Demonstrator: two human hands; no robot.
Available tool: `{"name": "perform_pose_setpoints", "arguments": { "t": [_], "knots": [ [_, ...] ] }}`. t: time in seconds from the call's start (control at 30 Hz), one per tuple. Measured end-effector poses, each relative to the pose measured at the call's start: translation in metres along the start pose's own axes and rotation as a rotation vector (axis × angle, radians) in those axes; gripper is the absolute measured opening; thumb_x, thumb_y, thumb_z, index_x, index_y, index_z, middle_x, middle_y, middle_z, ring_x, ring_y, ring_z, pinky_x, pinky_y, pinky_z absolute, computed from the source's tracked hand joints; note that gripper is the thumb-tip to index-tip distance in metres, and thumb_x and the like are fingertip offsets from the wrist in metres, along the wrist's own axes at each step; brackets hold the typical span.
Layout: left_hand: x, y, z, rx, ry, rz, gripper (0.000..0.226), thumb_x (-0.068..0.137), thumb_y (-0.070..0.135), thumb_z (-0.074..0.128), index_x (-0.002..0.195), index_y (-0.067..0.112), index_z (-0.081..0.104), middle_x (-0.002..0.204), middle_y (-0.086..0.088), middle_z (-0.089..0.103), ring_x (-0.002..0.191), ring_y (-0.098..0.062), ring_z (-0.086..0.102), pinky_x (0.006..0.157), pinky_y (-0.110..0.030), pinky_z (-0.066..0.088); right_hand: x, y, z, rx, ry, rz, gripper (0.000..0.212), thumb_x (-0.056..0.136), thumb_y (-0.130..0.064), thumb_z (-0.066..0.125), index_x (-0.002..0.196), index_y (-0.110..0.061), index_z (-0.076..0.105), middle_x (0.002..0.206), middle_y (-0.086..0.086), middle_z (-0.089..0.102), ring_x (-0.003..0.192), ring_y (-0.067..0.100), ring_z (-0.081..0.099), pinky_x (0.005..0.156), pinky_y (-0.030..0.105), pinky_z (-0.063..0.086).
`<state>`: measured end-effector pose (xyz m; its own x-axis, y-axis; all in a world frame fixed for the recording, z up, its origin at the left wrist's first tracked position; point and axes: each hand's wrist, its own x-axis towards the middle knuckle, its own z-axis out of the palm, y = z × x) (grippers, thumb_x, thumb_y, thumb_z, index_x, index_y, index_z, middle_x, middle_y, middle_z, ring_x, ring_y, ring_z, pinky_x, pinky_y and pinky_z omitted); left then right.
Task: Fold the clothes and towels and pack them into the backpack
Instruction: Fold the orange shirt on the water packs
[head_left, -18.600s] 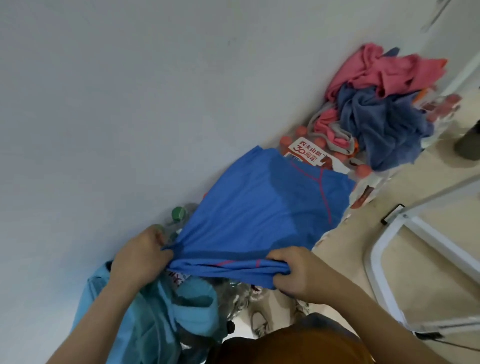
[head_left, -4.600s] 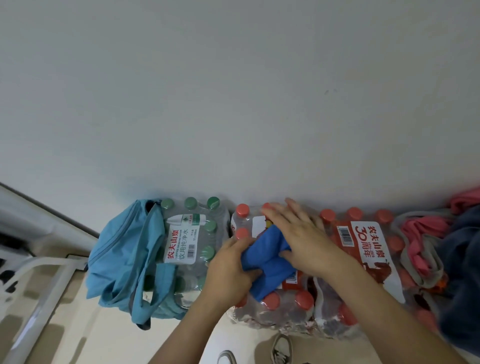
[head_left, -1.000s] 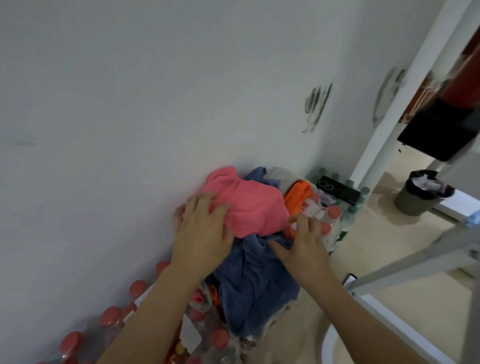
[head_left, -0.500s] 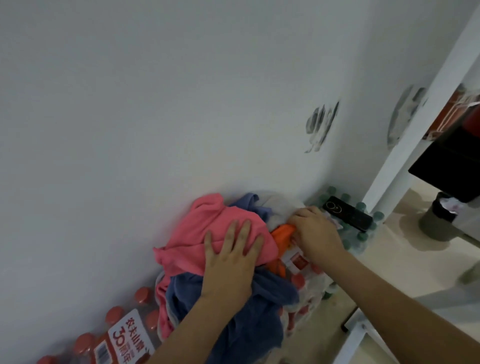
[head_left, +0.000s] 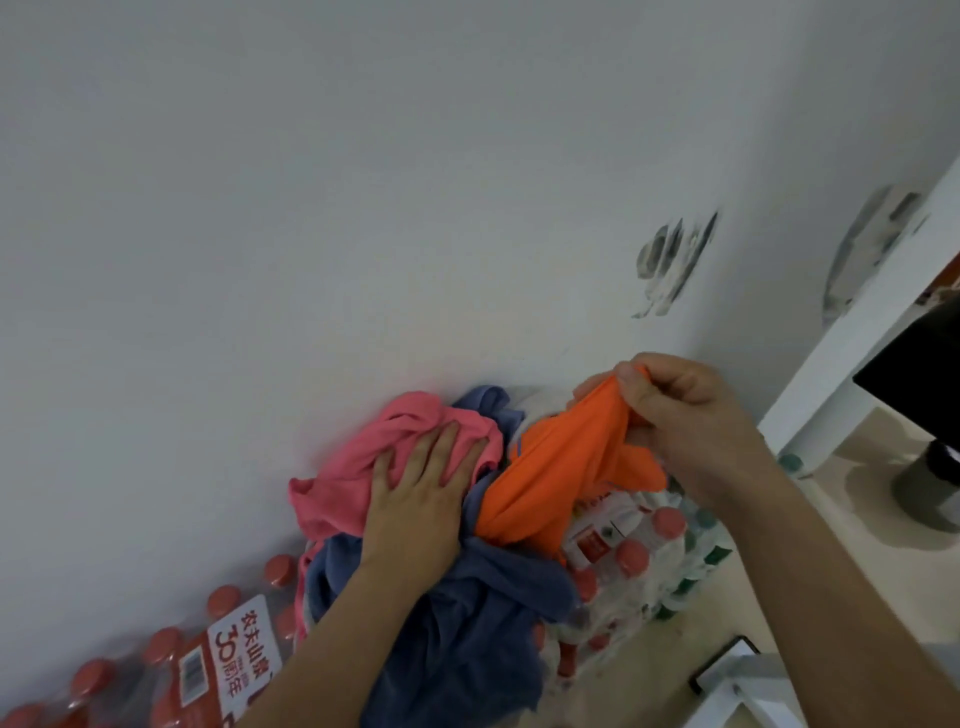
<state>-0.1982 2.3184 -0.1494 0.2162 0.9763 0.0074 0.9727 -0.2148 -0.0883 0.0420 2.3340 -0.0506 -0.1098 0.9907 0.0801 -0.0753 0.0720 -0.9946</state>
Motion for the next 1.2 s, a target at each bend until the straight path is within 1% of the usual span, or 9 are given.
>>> {"name": "perform_pose_setpoints", "arguments": {
  "t": [0.13, 0.23, 0.4, 0.53, 0.63, 0.77, 0.87, 0.97, 1.2],
  "knots": [
    [0.006, -0.003, -0.008, -0.088, -0.043, 0.048, 0.079, 0.063, 0.029, 0.048, 0.141, 0.037, 0.034, 0.150, 0.001, 0.035, 0.135, -0.026, 0.037, 0.101, -0.060, 0.030, 0.003, -0.012, 0.009, 0.234, 0.062, 0.018, 0.036, 0.083, -0.030, 0.055, 0.085, 0.002, 0.069, 0.089, 0.016, 0.072, 0.087, 0.032, 0.069, 0.076, 0.042, 0.057],
    [0.010, -0.006, -0.029, -0.651, -0.018, 0.008, 0.059, 0.072, 0.033, 0.045, 0.131, 0.042, 0.050, 0.147, 0.011, 0.039, 0.136, -0.015, 0.032, 0.112, -0.050, 0.024, 0.009, -0.007, 0.020, 0.382, 0.071, 0.124, 0.035, 0.075, -0.036, 0.063, 0.087, -0.003, 0.070, 0.091, 0.023, 0.059, 0.083, 0.028, 0.057, 0.066, 0.030, 0.056],
    [0.004, 0.023, -0.047, -0.689, 0.019, 0.097, 0.043, 0.078, 0.054, 0.052, 0.107, 0.023, 0.060, 0.094, 0.003, 0.068, 0.085, -0.016, 0.061, 0.076, -0.035, 0.046, 0.016, -0.003, 0.030, 0.493, 0.123, 0.144, 0.025, 0.086, -0.030, 0.057, 0.082, -0.006, 0.066, 0.078, 0.011, 0.059, 0.068, 0.015, 0.058, 0.064, 0.027, 0.054],
    [0.009, 0.009, -0.050, -0.849, 0.251, -0.052, 0.003, 0.086, 0.023, 0.061, 0.085, 0.023, 0.064, 0.073, 0.012, 0.064, 0.069, -0.004, 0.056, 0.064, -0.028, 0.041, 0.025, 0.017, 0.019, -0.073, 0.363, 0.068, 0.023, 0.097, -0.030, 0.050, 0.099, -0.022, 0.072, 0.101, 0.004, 0.070, 0.092, 0.011, 0.061, 0.086, 0.031, 0.050],
    [0.018, 0.005, -0.074, -1.152, 0.338, -0.117, 0.022, 0.087, 0.002, 0.056, 0.092, 0.021, 0.065, 0.083, 0.015, 0.066, 0.079, 0.004, 0.059, 0.073, -0.017, 0.045, 0.021, 0.035, 0.015, -0.777, 0.198, 0.082, 0.051, 0.093, -0.046, 0.047, 0.141, -0.031, 0.042, 0.141, 0.015, 0.044, 0.123, 0.023, 0.044, 0.106, 0.034, 0.031],
    [0.035, 0.014, -0.128, -1.339, 0.528, -0.073, 0.021, 0.087, 0.010, 0.048, 0.090, 0.024, 0.063, 0.085, 0.010, 0.066, 0.081, 0.000, 0.060, 0.080, -0.019, 0.048, 0.011, 0.044, 0.023, -0.642, -0.227, 0.151, 0.098, 0.071, -0.072, 0.062, 0.146, -0.053, 0.001, 0.156, -0.006, 0.020, 0.141, 0.017, 0.026, 0.115, 0.044, 0.024],
    [0.041, 0.017, -0.171, -1.320, 0.574, 0.026, 0.025, 0.091, 0.008, 0.045, 0.091, 0.026, 0.062, 0.085, 0.012, 0.065, 0.082, 0.000, 0.060, 0.079, -0.018, 0.047, 0.005, 0.042, 0.026, -0.477, -0.337, 0.171, 0.080, 0.070, -0.065, 0.071, 0.136, -0.060, 0.025, 0.136, -0.011, 0.052, 0.120, 0.011, 0.054, 0.099, 0.039, 0.046],
    [0.037, 0.010, -0.201, -1.463, 0.548, -0.003, 0.026, 0.091, 0.011, 0.046, 0.091, 0.024, 0.068, 0.089, 0.011, 0.070, 0.088, -0.002, 0.063, 0.083, -0.019, 0.049, 0.001, 0.032, 0.025, -0.159, -0.168, 0.216, 0.027, 0.092, -0.027, 0.061, 0.118, -0.021, 0.063, 0.105, 0.004, 0.072, 0.096, 0.022, 0.068, 0.082, 0.037, 0.056],
    [-0.029, -0.008, -0.198, -2.095, 0.251, 0.014, 0.036, 0.080, 0.012, 0.043, 0.064, 0.010, 0.074, 0.065, -0.002, 0.069, 0.058, -0.011, 0.065, 0.055, -0.016, 0.051, 0.014, 0.011, 0.022, 0.137, 0.145, 0.208, 0.019, 0.096, -0.019, 0.052, 0.090, -0.018, 0.069, 0.082, 0.000, 0.075, 0.072, 0.012, 0.071, 0.058, 0.024, 0.057]
  ]
}}
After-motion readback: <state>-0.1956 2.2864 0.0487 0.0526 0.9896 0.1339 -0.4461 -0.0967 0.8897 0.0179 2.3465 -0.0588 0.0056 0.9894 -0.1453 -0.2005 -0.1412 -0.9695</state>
